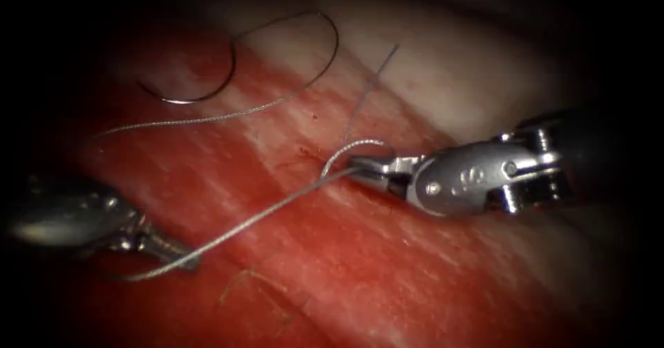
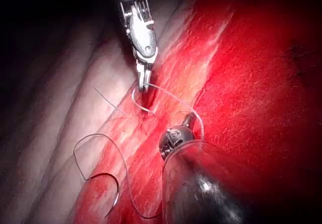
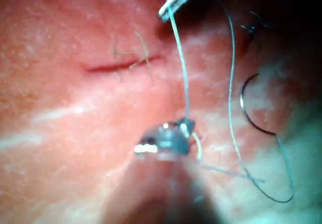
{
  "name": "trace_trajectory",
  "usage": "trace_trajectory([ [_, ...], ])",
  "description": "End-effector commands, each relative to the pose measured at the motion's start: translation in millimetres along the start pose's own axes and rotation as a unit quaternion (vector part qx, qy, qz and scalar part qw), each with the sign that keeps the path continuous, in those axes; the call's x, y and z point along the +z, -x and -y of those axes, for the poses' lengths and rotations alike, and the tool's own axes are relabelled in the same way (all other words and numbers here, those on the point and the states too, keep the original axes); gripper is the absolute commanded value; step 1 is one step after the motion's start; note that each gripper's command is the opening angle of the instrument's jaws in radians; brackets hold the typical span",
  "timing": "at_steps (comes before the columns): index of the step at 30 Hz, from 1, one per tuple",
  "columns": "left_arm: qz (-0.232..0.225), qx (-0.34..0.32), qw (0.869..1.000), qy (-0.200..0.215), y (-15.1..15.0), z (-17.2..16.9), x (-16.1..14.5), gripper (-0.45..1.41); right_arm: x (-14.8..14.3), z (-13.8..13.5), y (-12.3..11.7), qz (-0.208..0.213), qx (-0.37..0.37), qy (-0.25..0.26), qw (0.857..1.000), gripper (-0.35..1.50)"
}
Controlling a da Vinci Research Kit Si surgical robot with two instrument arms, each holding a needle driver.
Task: Wound Closure
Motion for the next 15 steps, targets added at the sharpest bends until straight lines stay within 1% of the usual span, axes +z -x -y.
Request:
trace_trajectory([
  [1,0.0,-0.003,1.0,0.004,0.2,-0.1,0.7,-0.45,0.7,0.6,0.0,-0.001,0.0,-0.001,1.0,-0.35],
  [2,0.0,-0.012,1.0,0.015,0.1,-0.3,0.6,-0.45,0.7,0.5,0.0,-0.001,0.0,-0.001,1.0,-0.35],
  [3,-0.003,-0.041,0.998,0.049,-0.3,-0.8,0.3,-0.45,0.7,0.5,0.0,-0.001,0.0,-0.001,1.0,-0.35],
  [4,-0.002,-0.052,0.997,0.06,-0.4,-1.0,0.3,-0.2,0.7,0.5,0.0,-0.001,0.0,-0.001,1.0,-0.35],
  [5,-0.002,-0.052,0.997,0.06,-0.4,-1.0,0.3,-0.2,0.7,0.5,0.0,-0.001,0.0,-0.001,1.0,-0.35],
  [6,-0.002,-0.057,0.996,0.067,-0.6,-1.1,0.2,0.17,0.7,0.5,0.0,-0.001,0.0,-0.001,1.0,-0.35],
  [7,-0.004,-0.064,0.997,0.05,-1.7,-0.7,0.0,0.32,0.7,0.6,0.0,-0.001,0.0,-0.001,1.0,-0.35],
  [8,-0.004,-0.065,0.997,0.041,-1.9,-0.4,-0.1,0.39,0.7,0.6,0.0,-0.001,-0.001,-0.001,1.0,-0.35],
  [9,-0.007,-0.069,0.998,0.012,-2.4,0.8,-0.6,0.51,0.7,0.8,0.0,-0.001,-0.001,-0.001,1.0,-0.35],
  [15,-0.007,-0.073,0.997,0.007,-2.4,2.1,-1.6,0.51,0.6,1.0,0.0,-0.002,-0.002,-0.001,1.0,-0.35],
])
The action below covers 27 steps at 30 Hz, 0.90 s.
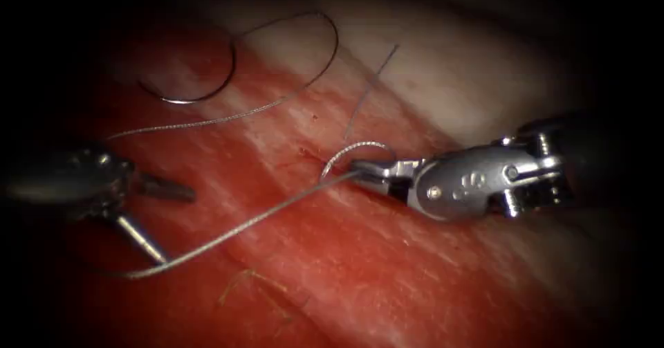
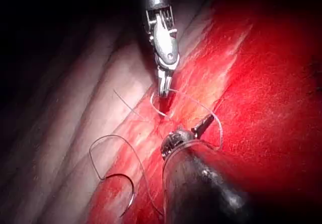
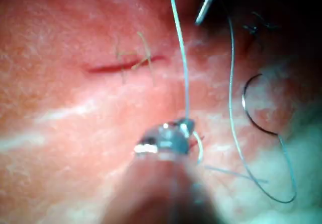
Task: Wound Closure
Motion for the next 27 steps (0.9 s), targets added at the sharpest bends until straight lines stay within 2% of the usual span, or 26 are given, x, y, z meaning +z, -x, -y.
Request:
trace_trajectory([
  [1,0.0,-0.001,1.0,0.001,0.2,0.1,0.6,0.51,0.7,0.6,0.0,-0.001,0.0,-0.001,1.0,-0.35],
  [9,-0.003,-0.01,1.0,0.001,-1.5,-1.4,-0.4,0.44,0.7,0.6,-0.1,-0.001,0.0,-0.001,1.0,-0.35],
  [17,0.0,-0.007,1.0,0.016,-0.8,-2.8,0.2,0.44,0.7,0.7,0.0,0.0,-0.001,-0.002,1.0,-0.35],
  [18,0.005,-0.071,0.997,0.016,0.0,-2.9,0.8,0.44,0.8,0.7,-0.1,0.0,-0.001,-0.002,1.0,-0.35],
  [19,0.011,-0.082,0.997,0.014,0.3,-2.9,1.0,0.39,0.8,0.7,-0.1,0.0,-0.001,-0.001,1.0,-0.35],
  [24,0.037,-0.084,0.996,0.0,0.9,-2.8,1.5,0.37,1.0,0.8,-0.2,0.001,-0.001,-0.002,1.0,-0.35],
  [25,0.041,-0.087,0.995,-0.001,0.8,-2.8,1.5,0.22,1.1,0.8,-0.2,0.002,-0.001,-0.003,1.0,-0.35],
  [27,0.041,-0.093,0.995,-0.003,0.8,-2.9,1.5,0.07,1.0,0.8,-0.2,0.002,-0.001,-0.003,1.0,-0.35],
])
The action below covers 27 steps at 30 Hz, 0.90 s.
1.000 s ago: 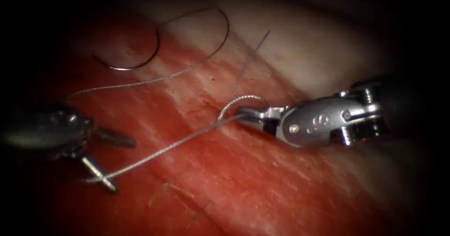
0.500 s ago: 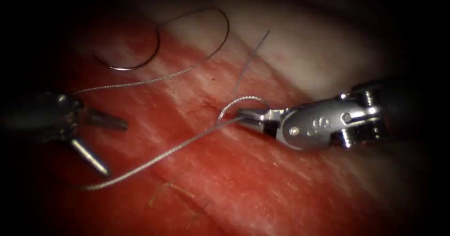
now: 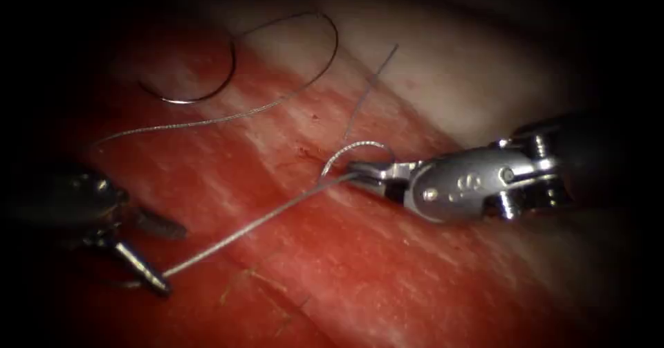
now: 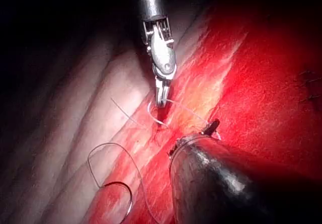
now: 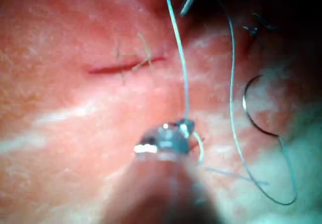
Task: Wound Closure
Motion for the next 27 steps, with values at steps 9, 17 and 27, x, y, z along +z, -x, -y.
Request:
trace_trajectory([
  [9,0.005,-0.011,1.0,0.016,0.3,-0.9,0.9,-0.03,0.9,0.5,-0.1,0.0,0.001,0.0,1.0,-0.35],
  [17,0.014,-0.025,0.999,0.024,0.7,-1.3,1.6,-0.27,0.8,0.5,-0.1,-0.001,0.0,-0.001,1.0,-0.35],
  [27,0.026,-0.006,0.999,0.038,0.5,-0.7,1.9,-0.45,0.5,0.8,-0.3,-0.002,0.0,-0.002,1.0,-0.35],
])
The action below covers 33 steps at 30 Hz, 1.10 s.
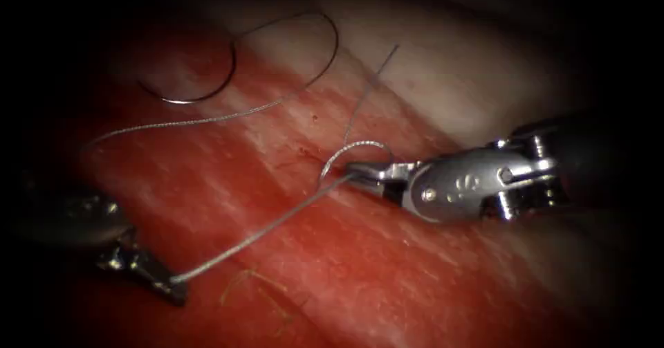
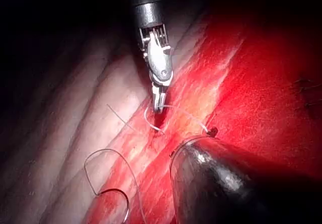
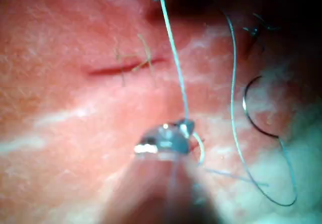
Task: Wound Closure
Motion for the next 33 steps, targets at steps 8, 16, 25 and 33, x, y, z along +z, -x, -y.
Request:
trace_trajectory([
  [8,-0.022,0.094,0.992,-0.086,-0.4,3.9,-0.3,-0.45,-1.3,1.8,-1.7,-0.016,0.021,-0.017,1.0,-0.35],
  [16,-0.024,0.124,0.981,-0.147,-0.9,6.9,-1.8,-0.45,-2.3,2.4,-2.9,-0.072,0.102,0.001,0.992,0.81],
  [25,-0.044,0.14,0.971,-0.188,-0.8,10.8,-4.7,-0.45,-5.5,0.0,-1.4,-0.147,0.147,0.003,0.978,1.48],
  [33,-0.052,0.189,0.96,-0.199,-0.5,11.4,-4.9,-0.45,-6.2,-3.6,1.8,-0.222,0.171,0.04,0.959,1.04],
])
